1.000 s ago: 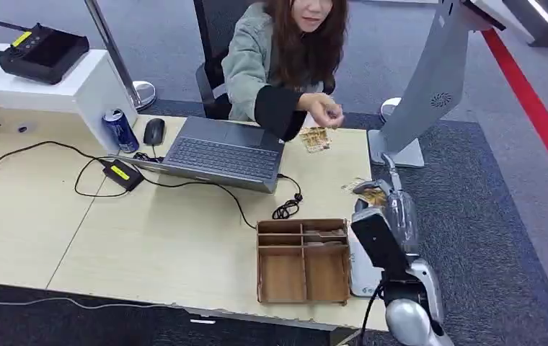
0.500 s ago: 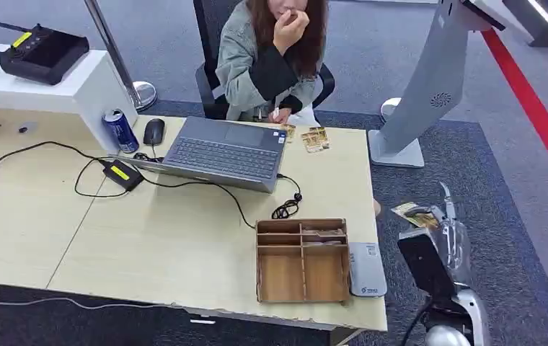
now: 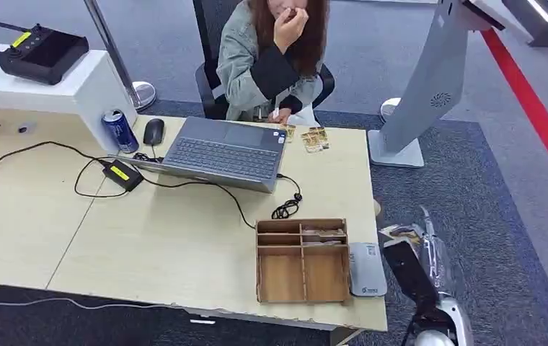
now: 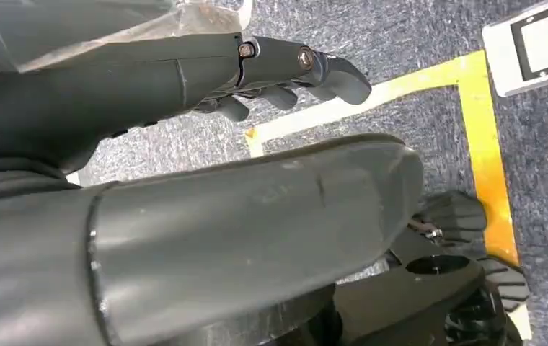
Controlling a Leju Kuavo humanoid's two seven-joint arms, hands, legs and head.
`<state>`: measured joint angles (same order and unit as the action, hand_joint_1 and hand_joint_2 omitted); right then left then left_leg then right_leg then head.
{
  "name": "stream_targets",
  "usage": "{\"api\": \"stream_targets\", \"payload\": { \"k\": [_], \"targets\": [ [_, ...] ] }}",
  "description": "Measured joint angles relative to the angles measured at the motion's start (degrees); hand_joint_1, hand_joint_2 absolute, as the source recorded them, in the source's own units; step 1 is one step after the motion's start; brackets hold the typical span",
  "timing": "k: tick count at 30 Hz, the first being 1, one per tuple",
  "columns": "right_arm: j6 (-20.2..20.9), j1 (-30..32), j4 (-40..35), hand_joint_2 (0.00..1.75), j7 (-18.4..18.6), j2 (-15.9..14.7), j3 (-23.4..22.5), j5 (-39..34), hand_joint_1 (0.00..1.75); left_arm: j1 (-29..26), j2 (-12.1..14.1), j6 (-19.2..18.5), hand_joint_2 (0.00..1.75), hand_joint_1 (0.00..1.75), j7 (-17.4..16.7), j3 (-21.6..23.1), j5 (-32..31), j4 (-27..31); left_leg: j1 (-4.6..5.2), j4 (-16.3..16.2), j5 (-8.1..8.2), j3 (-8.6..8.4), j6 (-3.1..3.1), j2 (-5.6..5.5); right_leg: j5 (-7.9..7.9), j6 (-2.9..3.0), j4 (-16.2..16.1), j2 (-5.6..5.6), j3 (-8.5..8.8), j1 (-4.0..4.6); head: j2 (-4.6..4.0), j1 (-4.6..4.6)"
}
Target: Pass the card to the sensor for recognition and then transmit it.
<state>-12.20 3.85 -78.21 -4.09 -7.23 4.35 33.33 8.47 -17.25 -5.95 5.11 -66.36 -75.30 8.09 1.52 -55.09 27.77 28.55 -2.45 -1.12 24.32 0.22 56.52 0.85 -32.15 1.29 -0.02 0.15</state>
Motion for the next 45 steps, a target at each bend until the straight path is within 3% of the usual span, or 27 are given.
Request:
{"api": "stream_targets", "payload": {
  "k": [27,45],
  "targets": [
    [-3.3,-1.8,11.4,1.75,-0.2,1.7,7.1,-4.2,1.75,0.1,0.4,-0.8,0.0,0.0,1.1,-1.0,-0.7,0.0,0.0,0.0,0.0,-0.03,0.0,0.0,0.0,0.0,0.0,0.0,-0.02,0.0,0.0,0.02],
    [-5.2,-1.9,15.8,1.75,-1.1,1.7,7.2,-5.3,1.75,0.1,0.5,-0.8,0.0,0.0,1.1,-1.4,-0.8,0.0,0.0,0.0,0.0,-0.03,0.0,0.0,0.0,0.0,0.0,0.0,-0.01,0.0,0.0,0.0]
  ]
}}
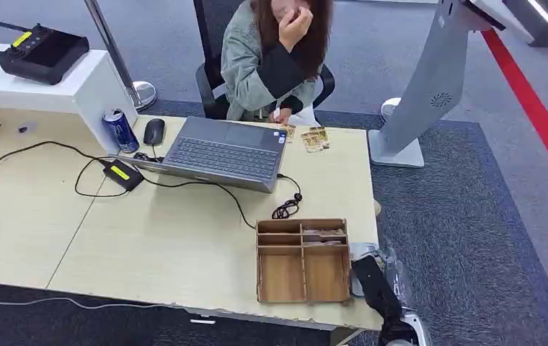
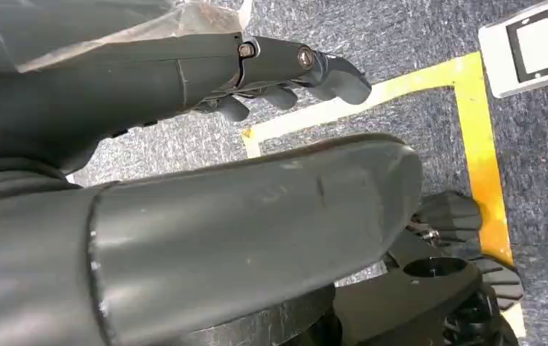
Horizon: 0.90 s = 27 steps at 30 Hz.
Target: Pass the card to the sensor for recognition and then transmit it.
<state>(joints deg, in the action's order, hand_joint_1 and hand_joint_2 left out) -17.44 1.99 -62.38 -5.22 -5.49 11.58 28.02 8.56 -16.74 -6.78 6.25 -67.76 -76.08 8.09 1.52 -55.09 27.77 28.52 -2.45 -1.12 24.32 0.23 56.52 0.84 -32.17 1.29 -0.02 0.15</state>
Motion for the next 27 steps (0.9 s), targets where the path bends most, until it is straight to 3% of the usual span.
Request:
{"api": "stream_targets", "payload": {
  "k": [5,8,18,27],
  "targets": [
    [-2.6,-0.2,0.0,1.75,-0.1,-0.5,-0.2,3.1,1.75,0.0,0.0,0.0,0.0,0.0,-0.2,0.0,-0.2,0.0,0.0,0.0,0.0,0.0,0.0,0.0,0.0,0.0,0.0,0.0,0.01,0.0,0.0,0.0],
    [-2.4,-0.1,-3.7,1.75,2.8,-1.8,-1.7,8.1,1.75,-0.1,0.0,0.1,0.0,0.0,-0.6,0.0,-0.7,0.0,0.02,0.0,0.0,0.0,-0.01,0.02,-0.01,-0.01,0.0,0.0,0.0,-0.02,0.0,0.0],
    [8.5,-3.8,-25.2,1.75,11.8,-6.0,-9.9,16.9,1.75,-0.3,0.0,0.3,0.0,0.0,-1.9,-0.1,-3.2,0.0,0.06,0.0,-0.01,-0.01,-0.02,0.05,-0.04,-0.03,0.0,0.02,0.02,-0.06,0.0,0.0],
    [12.1,-14.0,-35.6,1.75,15.2,-5.9,-9.3,21.3,1.75,-0.2,-0.2,-0.4,0.0,0.0,-2.5,0.3,-6.2,0.0,0.03,0.0,-0.05,0.0,0.0,0.01,-0.05,-0.01,0.1,0.02,0.05,-0.04,0.0,0.0]
  ]
}}
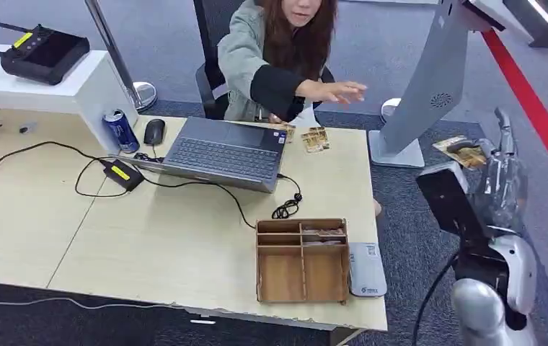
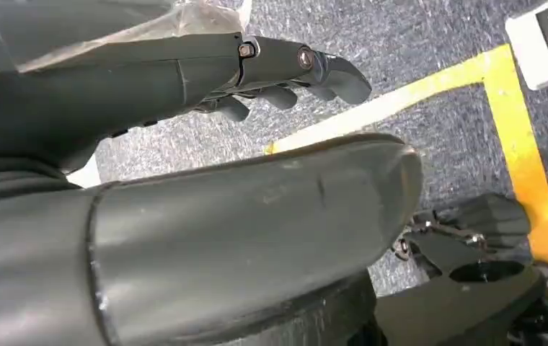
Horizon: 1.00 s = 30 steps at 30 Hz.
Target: Pass the card to the sensor for recognition and then transmit it.
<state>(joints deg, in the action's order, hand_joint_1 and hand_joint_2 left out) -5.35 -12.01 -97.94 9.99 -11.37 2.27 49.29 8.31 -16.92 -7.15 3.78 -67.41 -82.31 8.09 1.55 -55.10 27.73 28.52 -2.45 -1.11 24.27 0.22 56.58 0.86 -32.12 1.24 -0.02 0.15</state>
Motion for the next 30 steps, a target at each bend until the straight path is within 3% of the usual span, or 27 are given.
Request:
{"api": "stream_targets", "payload": {
  "k": [8,28,29,30],
  "targets": [
    [-2.5,-8.0,2.4,1.75,-0.3,3.9,6.2,0.6,1.75,0.3,-0.3,-0.8,0.0,0.0,0.0,0.6,-1.4,0.0,-0.03,0.0,-0.02,-0.02,0.03,-0.03,0.0,0.0,0.0,-0.02,0.0,0.03,0.0,-0.02],
    [-9.8,-15.0,19.4,1.75,-4.2,12.4,16.8,-7.1,1.75,0.4,-0.6,-1.5,0.0,0.0,0.0,1.6,-2.2,0.0,-0.03,0.0,-0.02,-0.01,0.03,-0.06,0.01,0.01,0.0,-0.04,-0.02,0.03,0.0,0.0],
    [-9.8,-15.0,19.7,1.75,-4.3,12.5,16.9,-7.3,1.34,0.4,-0.6,-1.4,0.0,0.0,0.0,1.6,-2.2,0.0,-0.03,0.0,-0.02,-0.01,0.03,-0.09,0.01,0.0,0.0,-0.06,-0.03,0.03,0.0,0.02],
    [-9.8,-15.0,20.2,1.75,-4.3,12.7,17.1,-7.4,0.0,0.4,-0.6,-1.4,0.0,0.0,0.0,1.6,-2.2,0.0,-0.03,0.0,-0.02,0.01,0.03,-0.09,0.01,0.0,0.0,-0.07,-0.03,0.03,0.0,0.02]
  ]
}}
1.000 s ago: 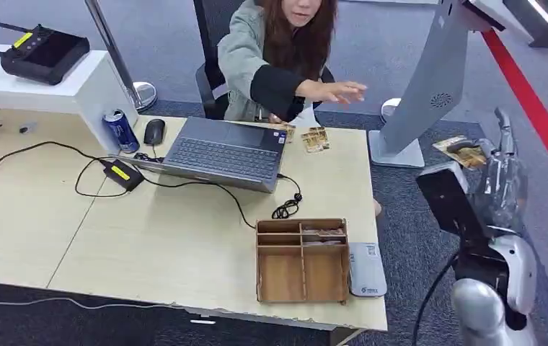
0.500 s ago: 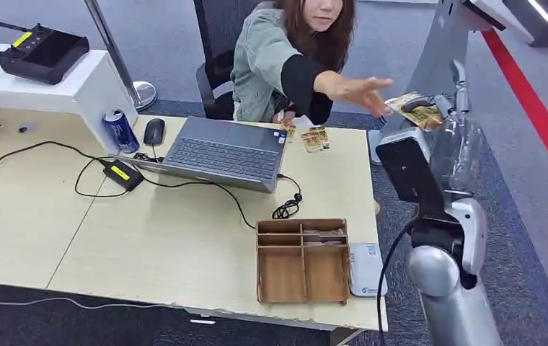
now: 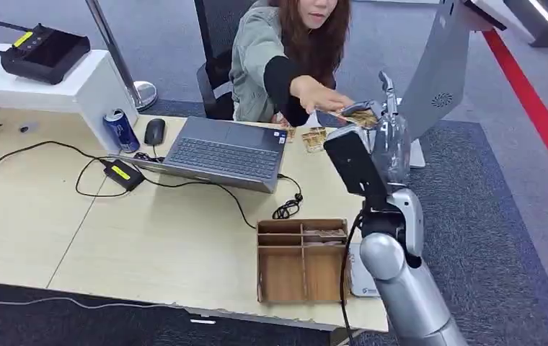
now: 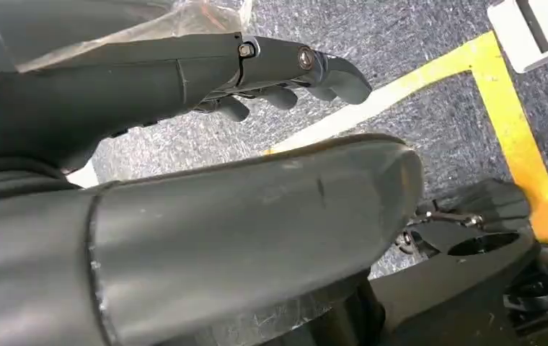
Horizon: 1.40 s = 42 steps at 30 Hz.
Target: Pass the card to the sensor for recognition and then transmit it.
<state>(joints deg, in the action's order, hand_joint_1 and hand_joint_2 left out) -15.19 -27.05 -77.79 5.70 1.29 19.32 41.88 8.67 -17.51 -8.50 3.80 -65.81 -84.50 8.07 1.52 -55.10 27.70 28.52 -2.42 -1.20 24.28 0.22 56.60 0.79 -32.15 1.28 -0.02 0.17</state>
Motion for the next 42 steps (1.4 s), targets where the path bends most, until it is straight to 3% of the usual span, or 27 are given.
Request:
{"api": "stream_targets", "payload": {
  "k": [4,5,10,11,15,17,19,24,28,34,42],
  "targets": [
    [-0.3,-0.6,1.8,1.75,-0.4,0.6,0.7,-1.3,0.0,0.0,0.0,0.3,0.0,0.0,0.0,0.0,0.0,0.0,0.0,0.0,0.0,0.0,0.0,0.02,0.01,0.0,0.0,0.01,-0.01,0.0,0.0,-0.02],
    [-0.3,-0.8,2.1,0.0,-0.4,0.7,0.8,-2.2,0.0,0.0,0.0,0.6,0.0,0.0,0.0,0.0,0.0,0.0,0.0,0.0,0.01,0.0,0.0,0.02,0.02,0.0,0.0,0.01,-0.01,0.0,0.0,-0.02],
    [0.2,-1.2,2.2,0.0,-0.4,0.9,0.9,-5.0,0.0,0.0,0.0,0.8,0.0,0.0,0.0,0.0,0.0,0.0,0.01,0.0,0.01,-0.01,0.0,0.03,0.02,0.0,0.0,0.01,-0.01,0.0,0.0,-0.02],
    [0.8,-1.2,1.6,1.75,-0.1,0.8,0.9,-5.4,0.0,0.0,0.0,0.8,0.0,0.0,0.0,0.0,0.2,0.0,0.02,0.0,0.01,-0.02,-0.01,0.03,0.02,0.0,0.0,0.01,-0.01,-0.01,0.0,0.0],
    [5.3,-1.3,-4.2,1.75,4.5,-0.3,1.2,-3.4,0.0,-0.2,0.1,1.3,0.0,0.0,0.0,0.0,0.7,0.0,0.02,0.0,0.01,-0.05,0.0,0.05,0.01,0.0,0.0,0.01,-0.01,-0.01,0.0,-0.02],
    [10.4,-1.0,-8.3,1.75,7.4,-1.7,1.4,0.4,0.0,-0.3,0.1,1.5,0.0,0.0,0.3,0.0,1.3,0.0,0.03,0.0,0.01,-0.06,-0.01,0.05,0.01,0.0,0.0,0.02,-0.01,-0.01,0.0,-0.02],
    [16.4,-0.8,-12.9,1.75,9.9,-3.9,1.8,4.2,0.0,-0.4,0.2,1.5,0.0,0.0,0.6,0.0,1.5,0.0,0.03,0.0,0.01,-0.07,-0.01,0.06,0.01,0.0,0.0,0.03,-0.01,-0.01,0.0,0.0],
    [21.3,0.4,-22.1,1.75,12.3,-8.1,1.9,5.6,0.0,-0.5,0.4,1.4,0.0,0.0,1.1,-0.1,2.1,0.0,0.03,0.0,0.03,-0.06,-0.03,0.1,0.02,0.0,-0.1,0.05,-0.02,-0.01,0.0,-0.02],
    [29.7,2.0,-29.3,1.75,16.2,-14.1,2.3,5.0,0.0,-0.5,0.9,1.1,0.0,0.0,1.3,-0.2,3.0,0.0,0.04,0.0,0.03,-0.08,-0.04,0.08,0.02,-0.01,-0.1,0.05,0.0,-0.01,0.0,-0.02],
    [31.2,7.6,-33.4,1.75,14.7,-20.0,2.7,8.7,0.0,-0.5,1.3,1.0,0.0,0.0,1.5,-0.7,3.2,0.0,0.03,0.0,0.05,-0.05,-0.05,0.09,0.02,-0.01,-0.1,0.06,0.02,-0.01,0.0,0.0],
    [27.4,12.0,-31.0,1.75,11.4,-21.5,5.1,12.4,0.03,-0.3,1.5,1.0,0.0,0.0,1.9,-1.4,2.8,0.0,0.0,0.0,0.05,0.01,-0.04,0.06,0.02,0.0,-0.1,0.04,0.02,0.0,0.0,0.0]
  ]
}}
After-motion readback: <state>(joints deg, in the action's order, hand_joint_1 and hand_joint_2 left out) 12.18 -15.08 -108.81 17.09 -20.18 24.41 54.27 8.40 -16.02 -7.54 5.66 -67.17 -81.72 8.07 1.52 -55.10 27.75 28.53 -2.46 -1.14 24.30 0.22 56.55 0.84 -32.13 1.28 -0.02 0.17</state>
